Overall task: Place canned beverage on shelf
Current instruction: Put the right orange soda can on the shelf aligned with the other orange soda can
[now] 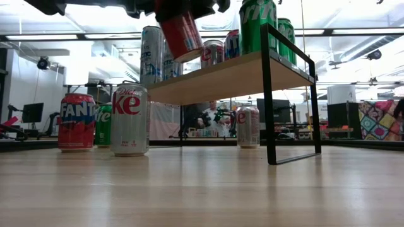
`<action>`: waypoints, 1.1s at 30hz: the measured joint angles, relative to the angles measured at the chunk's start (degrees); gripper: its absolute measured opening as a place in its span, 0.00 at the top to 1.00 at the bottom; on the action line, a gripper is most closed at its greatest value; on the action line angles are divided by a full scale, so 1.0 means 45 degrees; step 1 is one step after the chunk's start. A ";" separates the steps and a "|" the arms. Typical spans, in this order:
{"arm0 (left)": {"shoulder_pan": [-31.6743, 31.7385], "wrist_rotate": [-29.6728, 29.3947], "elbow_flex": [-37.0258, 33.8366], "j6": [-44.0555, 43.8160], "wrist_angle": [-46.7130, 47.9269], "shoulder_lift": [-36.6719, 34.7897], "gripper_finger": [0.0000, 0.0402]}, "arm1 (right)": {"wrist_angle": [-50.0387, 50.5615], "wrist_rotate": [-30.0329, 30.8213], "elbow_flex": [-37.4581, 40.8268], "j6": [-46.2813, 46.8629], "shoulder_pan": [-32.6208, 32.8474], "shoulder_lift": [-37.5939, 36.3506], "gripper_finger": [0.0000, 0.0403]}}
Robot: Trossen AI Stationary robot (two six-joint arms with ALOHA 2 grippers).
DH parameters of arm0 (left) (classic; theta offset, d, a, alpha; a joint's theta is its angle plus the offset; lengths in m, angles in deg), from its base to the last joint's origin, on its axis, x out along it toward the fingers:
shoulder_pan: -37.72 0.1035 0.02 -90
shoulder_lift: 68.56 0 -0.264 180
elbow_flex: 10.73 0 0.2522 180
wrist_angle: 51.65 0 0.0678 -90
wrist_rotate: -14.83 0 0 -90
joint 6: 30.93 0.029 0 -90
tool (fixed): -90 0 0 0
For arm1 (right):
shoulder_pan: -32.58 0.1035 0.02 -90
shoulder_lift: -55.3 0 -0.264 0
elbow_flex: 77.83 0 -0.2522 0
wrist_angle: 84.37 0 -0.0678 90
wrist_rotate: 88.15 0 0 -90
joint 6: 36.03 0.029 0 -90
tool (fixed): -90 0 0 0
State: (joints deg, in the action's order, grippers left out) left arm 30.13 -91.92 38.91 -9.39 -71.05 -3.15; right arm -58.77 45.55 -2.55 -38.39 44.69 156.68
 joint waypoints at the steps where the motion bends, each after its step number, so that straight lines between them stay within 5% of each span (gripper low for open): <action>1: 0.0000 0.0004 0.0000 0.0001 -0.0041 0.0044 0.16 | -0.0002 0.0003 0.0002 -0.0002 0.0000 0.0000 0.31; 19: 0.0228 0.0271 0.0026 -0.0057 -0.0297 0.0418 0.39 | 0.0102 0.0028 0.0005 -0.0109 -0.0010 0.0000 0.29; 33: 0.0263 0.0311 0.0034 0.0103 -0.0190 0.0433 0.41 | 0.0115 0.0126 0.0005 0.0007 -0.0010 0.0024 0.27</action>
State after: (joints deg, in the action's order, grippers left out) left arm 31.31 -90.52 39.06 -8.93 -71.91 -1.20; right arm -58.26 46.12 -2.53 -38.36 44.65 156.79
